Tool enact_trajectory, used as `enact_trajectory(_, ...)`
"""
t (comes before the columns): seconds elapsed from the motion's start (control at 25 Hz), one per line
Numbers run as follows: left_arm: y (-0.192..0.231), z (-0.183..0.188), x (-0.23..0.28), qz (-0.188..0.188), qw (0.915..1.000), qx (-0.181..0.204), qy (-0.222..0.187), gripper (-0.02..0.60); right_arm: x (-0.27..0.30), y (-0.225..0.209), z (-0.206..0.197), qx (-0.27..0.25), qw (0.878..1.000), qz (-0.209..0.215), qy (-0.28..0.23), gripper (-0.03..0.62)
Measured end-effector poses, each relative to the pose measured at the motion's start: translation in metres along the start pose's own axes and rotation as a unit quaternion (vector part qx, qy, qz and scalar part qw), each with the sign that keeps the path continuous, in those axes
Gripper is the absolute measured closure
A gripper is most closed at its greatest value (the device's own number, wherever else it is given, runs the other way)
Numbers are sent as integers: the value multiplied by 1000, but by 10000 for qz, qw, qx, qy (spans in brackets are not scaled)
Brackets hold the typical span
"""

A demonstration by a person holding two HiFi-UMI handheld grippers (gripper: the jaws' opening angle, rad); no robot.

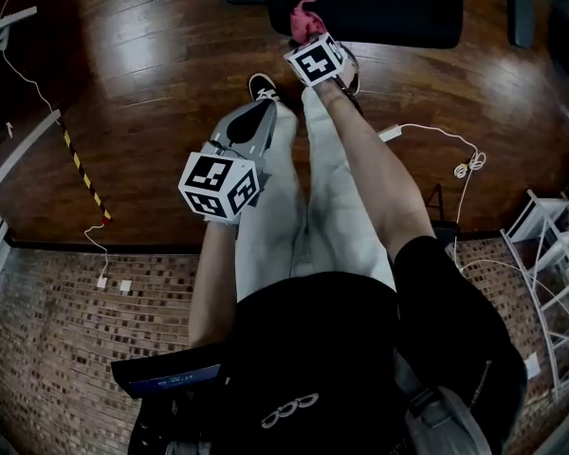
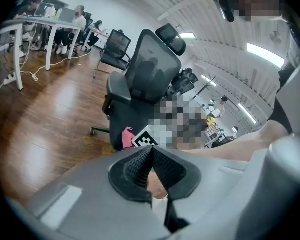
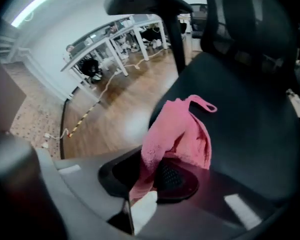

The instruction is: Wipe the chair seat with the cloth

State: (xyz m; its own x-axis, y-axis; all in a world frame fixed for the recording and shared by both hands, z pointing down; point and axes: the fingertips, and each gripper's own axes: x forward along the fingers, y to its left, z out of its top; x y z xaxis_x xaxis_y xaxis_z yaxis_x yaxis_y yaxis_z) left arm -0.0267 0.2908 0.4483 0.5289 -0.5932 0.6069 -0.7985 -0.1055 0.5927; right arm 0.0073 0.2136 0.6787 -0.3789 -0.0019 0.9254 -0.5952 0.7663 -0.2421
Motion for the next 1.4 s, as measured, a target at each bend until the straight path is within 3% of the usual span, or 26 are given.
enact_trajectory(0.12, 15, 3, -22, 253, 9996, 73, -71, 588, 5, 49, 20, -349, 9974, 604, -178, 530)
enact_trajectory(0.28, 28, 15, -50, 451, 9987, 54, -249, 588, -25, 73, 30, -444, 9956, 759, -332, 530)
enact_trajectory(0.44, 7, 39, -82, 371, 9984, 233, -363, 588, -108, 88, 23, -159, 9948, 857, -528, 533)
enact_trajectory(0.68, -53, 121, -103, -20, 9928, 711, -959, 588, -266, 65, 50, -114, 9880, 274, -1513, 533)
enact_trajectory(0.88, -102, 176, -99, -266, 9844, 1194, -1266, 588, -370, 50, 70, -84, 9684, -124, -2489, 533)
enact_trajectory(1.0, -132, 191, -98, -363, 9801, 1351, -1408, 588, -419, 47, 67, -90, 9532, -440, -2990, 533)
enact_trajectory(1.12, -159, 203, -88, -369, 9766, 1475, -1521, 588, -451, 39, 60, -60, 9425, -476, -3307, 531)
enact_trajectory(1.4, -235, 196, -46, -240, 9692, 1828, -1631, 588, -498, -7, 14, -183, 9325, -582, -3560, 533)
